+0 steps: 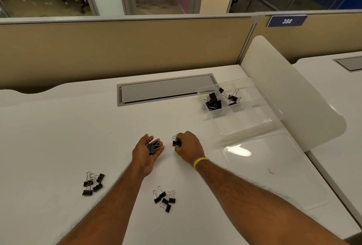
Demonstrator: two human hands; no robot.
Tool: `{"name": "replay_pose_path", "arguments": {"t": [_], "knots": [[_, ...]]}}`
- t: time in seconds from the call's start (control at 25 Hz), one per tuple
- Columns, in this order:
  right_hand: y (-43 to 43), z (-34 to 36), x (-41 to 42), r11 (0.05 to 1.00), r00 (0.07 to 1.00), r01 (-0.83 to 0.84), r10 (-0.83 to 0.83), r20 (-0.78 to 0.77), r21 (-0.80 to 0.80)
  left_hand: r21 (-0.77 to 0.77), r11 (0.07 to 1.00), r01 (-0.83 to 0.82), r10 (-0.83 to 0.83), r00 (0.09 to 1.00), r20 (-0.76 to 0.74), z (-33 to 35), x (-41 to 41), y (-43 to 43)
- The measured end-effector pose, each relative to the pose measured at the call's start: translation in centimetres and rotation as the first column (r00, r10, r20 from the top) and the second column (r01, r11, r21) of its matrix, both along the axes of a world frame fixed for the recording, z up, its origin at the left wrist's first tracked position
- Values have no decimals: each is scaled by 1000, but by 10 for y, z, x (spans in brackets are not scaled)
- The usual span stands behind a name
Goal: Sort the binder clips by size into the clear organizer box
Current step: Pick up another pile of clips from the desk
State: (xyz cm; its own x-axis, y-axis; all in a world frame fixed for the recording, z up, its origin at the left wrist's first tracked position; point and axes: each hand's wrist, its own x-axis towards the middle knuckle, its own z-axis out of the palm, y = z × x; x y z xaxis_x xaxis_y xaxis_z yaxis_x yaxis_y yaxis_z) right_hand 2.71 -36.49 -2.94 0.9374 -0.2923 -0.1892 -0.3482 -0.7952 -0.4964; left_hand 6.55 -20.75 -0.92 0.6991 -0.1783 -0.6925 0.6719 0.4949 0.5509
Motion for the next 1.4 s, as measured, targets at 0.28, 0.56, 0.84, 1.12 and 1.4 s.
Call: {"name": "replay_pose_path", "arguments": {"t": [0.28, 0.56, 0.84, 1.12, 1.4], "knots": [[15, -1, 5, 995, 993, 94, -95, 76, 21, 17, 1000, 6, -6, 1000, 16, 2, -4, 5], [23, -1, 12, 997, 995, 75, -73, 70, -31, 28, 1000, -2, 2, 1000, 7, -5, 0, 12], [19, 14, 1, 833, 899, 194, -363, 246, 518, 59, 996, 63, -64, 998, 23, 0, -5, -6], [21, 39, -33, 874, 862, -11, -239, 448, 486, -11, 977, 212, -210, 971, 113, 24, -26, -54], [-8, 51, -53, 896, 750, 125, -366, 551, 425, -106, 958, 268, -255, 959, 122, 54, -50, -108]]}}
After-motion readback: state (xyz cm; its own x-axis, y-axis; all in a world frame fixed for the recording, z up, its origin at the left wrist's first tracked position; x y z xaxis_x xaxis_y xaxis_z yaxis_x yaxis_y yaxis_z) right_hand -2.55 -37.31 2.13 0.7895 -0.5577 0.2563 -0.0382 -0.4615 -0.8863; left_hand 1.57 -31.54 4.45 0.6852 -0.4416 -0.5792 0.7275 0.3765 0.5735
